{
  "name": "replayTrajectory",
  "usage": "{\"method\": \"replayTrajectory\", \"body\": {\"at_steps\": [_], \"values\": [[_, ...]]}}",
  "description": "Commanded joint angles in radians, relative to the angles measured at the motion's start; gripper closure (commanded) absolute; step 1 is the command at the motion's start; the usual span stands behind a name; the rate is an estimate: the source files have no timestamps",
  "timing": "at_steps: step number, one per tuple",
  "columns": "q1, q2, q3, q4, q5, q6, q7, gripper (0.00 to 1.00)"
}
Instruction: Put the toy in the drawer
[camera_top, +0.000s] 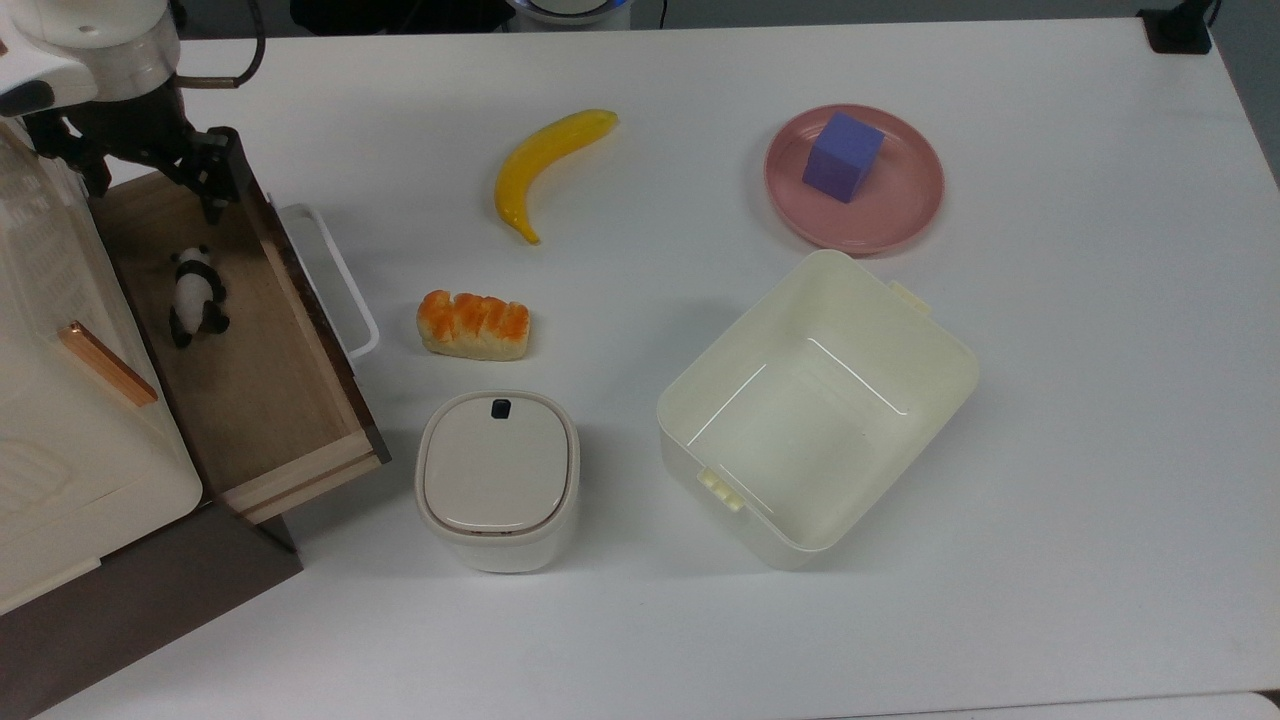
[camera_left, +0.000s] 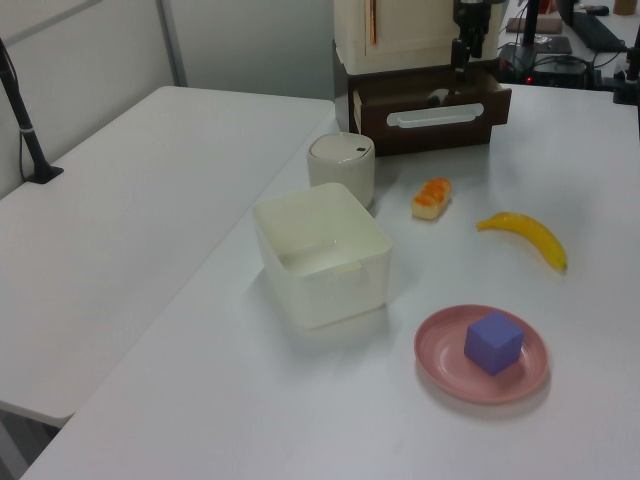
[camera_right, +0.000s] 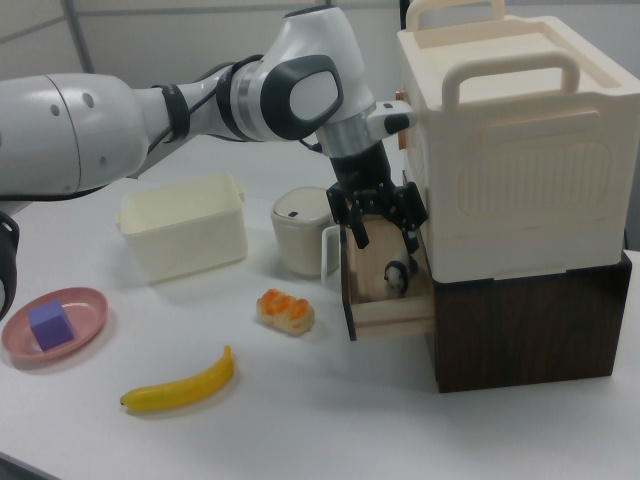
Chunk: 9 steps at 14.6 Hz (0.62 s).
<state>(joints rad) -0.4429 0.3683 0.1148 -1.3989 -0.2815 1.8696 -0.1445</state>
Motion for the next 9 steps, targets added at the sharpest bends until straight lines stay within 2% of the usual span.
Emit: {"method": "replayTrajectory", "body": {"at_steps": [1, 4, 7, 9], "values": [[0.0, -0.023, -0.007, -0.026, -0.015, 0.026, 0.01, 0.0], [0.007, -0.032, 0.005, -0.026, -0.008, 0.019, 0.013, 0.0], [0.015, -0.084, 0.017, -0.026, 0.013, -0.013, 0.011, 0.0], [0.015, -0.121, 0.034, -0.018, 0.074, -0.122, 0.011, 0.0]]}}
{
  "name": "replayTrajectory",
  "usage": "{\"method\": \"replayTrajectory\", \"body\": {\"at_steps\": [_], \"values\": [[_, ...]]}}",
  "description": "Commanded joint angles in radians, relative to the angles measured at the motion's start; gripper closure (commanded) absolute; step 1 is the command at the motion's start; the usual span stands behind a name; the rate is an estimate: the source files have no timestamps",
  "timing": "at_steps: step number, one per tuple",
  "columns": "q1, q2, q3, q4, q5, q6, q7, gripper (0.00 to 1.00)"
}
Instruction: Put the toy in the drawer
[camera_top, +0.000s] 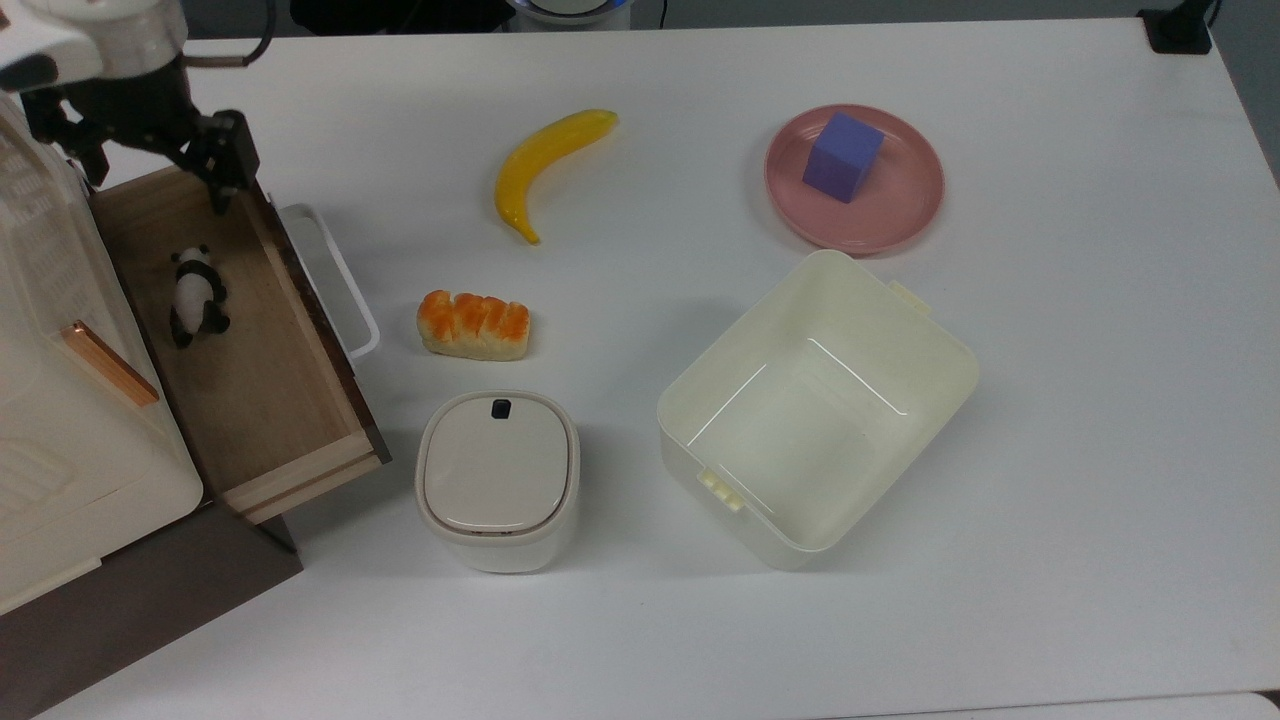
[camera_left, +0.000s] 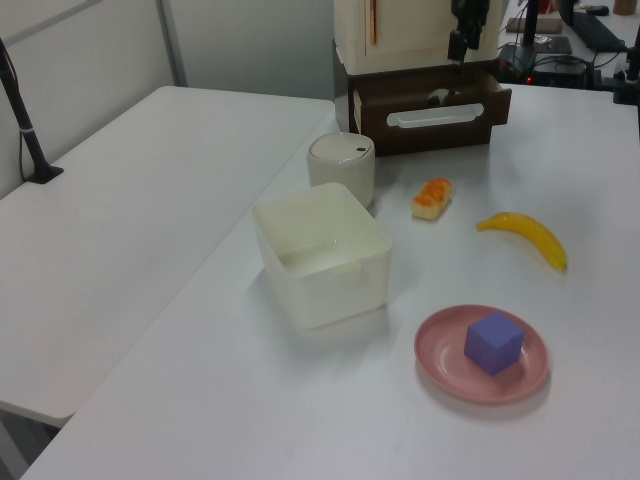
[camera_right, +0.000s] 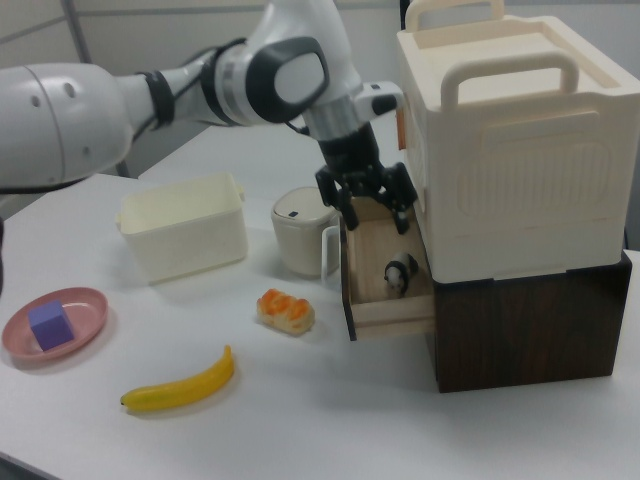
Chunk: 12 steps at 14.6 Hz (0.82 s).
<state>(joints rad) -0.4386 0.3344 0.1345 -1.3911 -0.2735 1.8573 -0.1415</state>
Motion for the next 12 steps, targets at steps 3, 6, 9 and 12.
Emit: {"method": "replayTrajectory", "body": {"at_steps": [3, 6, 9, 12], "values": [[0.026, -0.15, 0.017, -0.029, 0.155, -0.214, 0.011, 0.0], [0.037, -0.227, 0.019, -0.046, 0.27, -0.297, 0.022, 0.0], [0.052, -0.287, 0.02, -0.069, 0.289, -0.302, 0.108, 0.0], [0.096, -0.307, 0.024, -0.095, 0.289, -0.319, 0.128, 0.0]]}}
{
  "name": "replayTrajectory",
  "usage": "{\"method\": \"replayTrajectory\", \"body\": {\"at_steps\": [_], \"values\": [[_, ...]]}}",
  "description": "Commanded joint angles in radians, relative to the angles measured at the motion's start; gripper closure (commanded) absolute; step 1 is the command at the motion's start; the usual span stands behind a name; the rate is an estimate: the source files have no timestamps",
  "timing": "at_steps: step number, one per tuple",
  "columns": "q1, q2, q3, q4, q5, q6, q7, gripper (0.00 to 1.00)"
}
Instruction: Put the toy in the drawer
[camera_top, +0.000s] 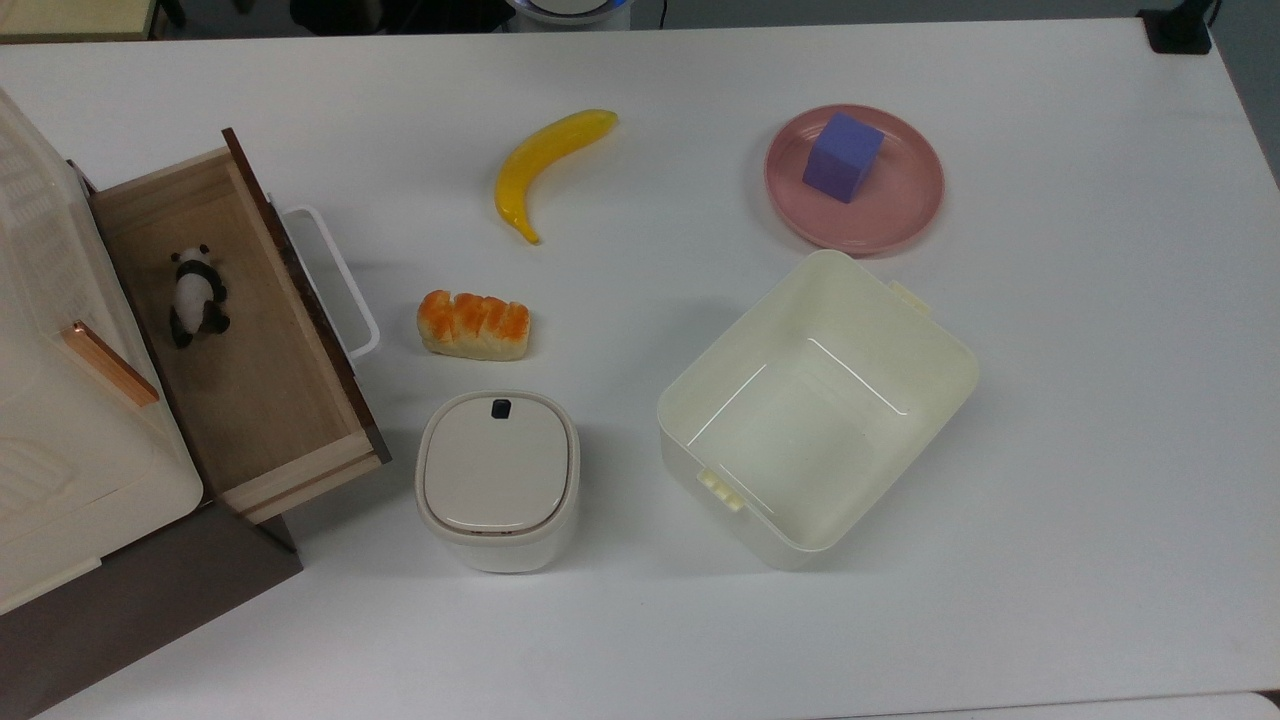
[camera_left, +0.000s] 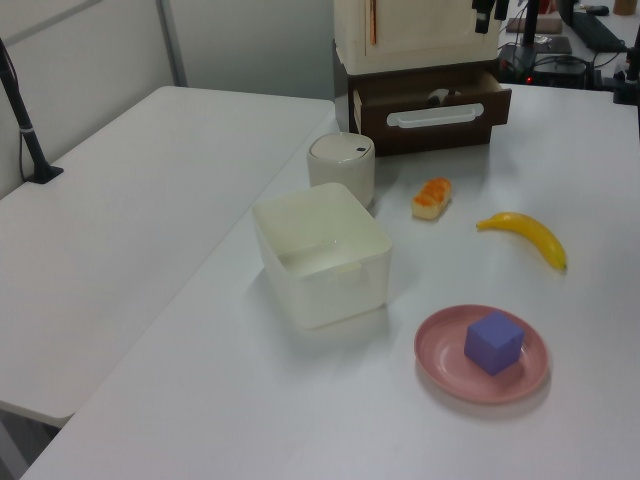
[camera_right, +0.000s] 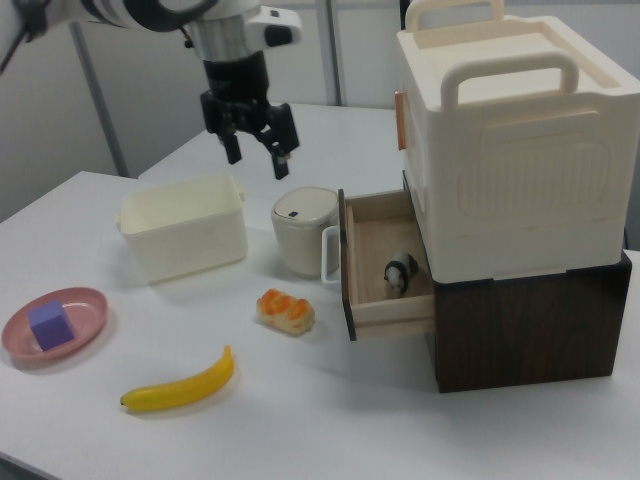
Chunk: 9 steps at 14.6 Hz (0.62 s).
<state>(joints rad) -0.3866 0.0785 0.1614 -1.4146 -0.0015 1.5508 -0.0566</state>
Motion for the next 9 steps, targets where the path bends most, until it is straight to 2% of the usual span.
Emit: {"method": "replayTrajectory", "body": {"at_steps": [1, 4, 9], "values": [[0.061, -0.054, 0.0, -0.087, 0.014, -0.012, 0.032, 0.0], [0.104, -0.057, 0.003, -0.098, 0.015, -0.015, 0.032, 0.0], [0.107, -0.055, 0.015, -0.104, 0.015, -0.014, 0.047, 0.0]]}}
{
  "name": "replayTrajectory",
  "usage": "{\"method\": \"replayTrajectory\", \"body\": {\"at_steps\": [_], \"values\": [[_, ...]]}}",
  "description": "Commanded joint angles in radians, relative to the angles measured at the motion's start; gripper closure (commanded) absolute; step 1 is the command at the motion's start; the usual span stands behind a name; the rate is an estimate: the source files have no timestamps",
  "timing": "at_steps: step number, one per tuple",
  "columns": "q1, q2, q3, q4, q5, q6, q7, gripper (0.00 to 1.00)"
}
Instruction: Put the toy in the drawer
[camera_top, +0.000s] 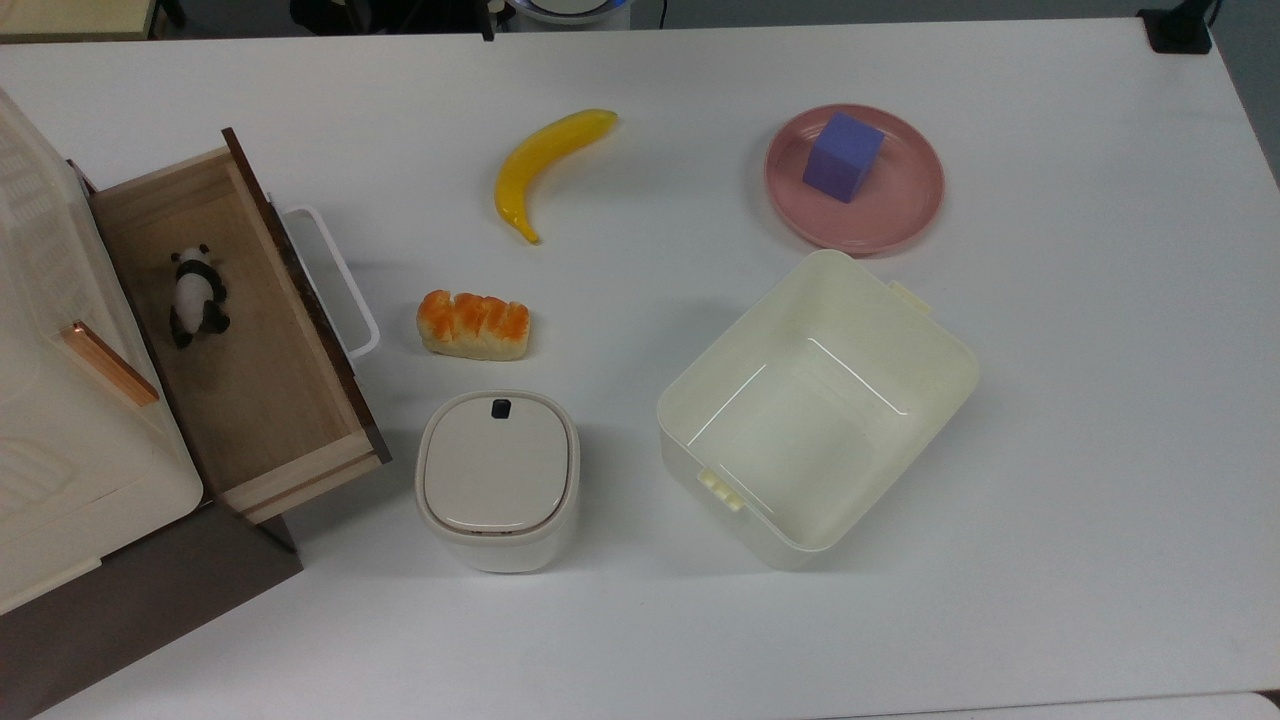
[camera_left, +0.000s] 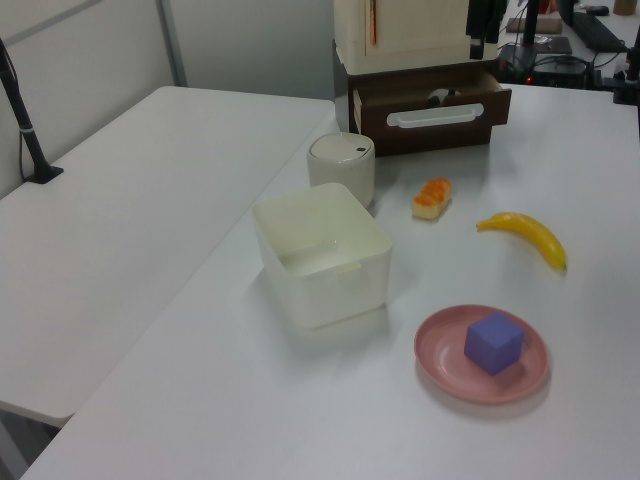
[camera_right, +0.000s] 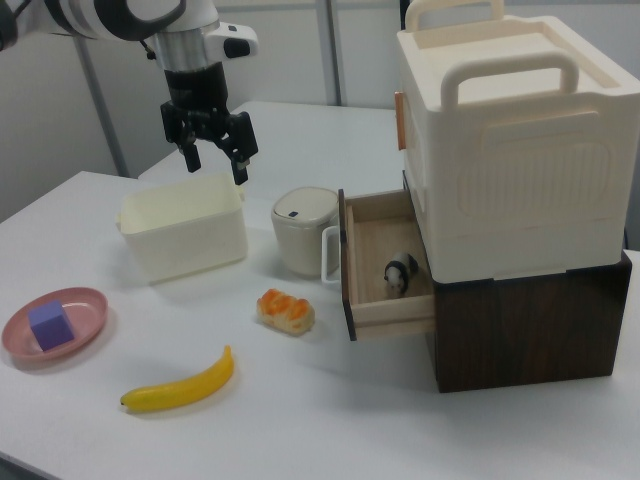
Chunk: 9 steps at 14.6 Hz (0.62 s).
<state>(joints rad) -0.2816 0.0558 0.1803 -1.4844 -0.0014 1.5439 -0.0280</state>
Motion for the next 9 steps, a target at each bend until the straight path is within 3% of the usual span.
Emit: {"method": "replayTrajectory", "body": {"at_steps": [1, 4, 9], "values": [[0.001, -0.034, -0.004, -0.031, 0.015, -0.002, 0.017, 0.0], [-0.002, -0.034, -0.005, -0.033, 0.017, 0.004, 0.023, 0.0], [-0.001, -0.054, -0.01, -0.054, 0.011, 0.073, 0.161, 0.0]]}}
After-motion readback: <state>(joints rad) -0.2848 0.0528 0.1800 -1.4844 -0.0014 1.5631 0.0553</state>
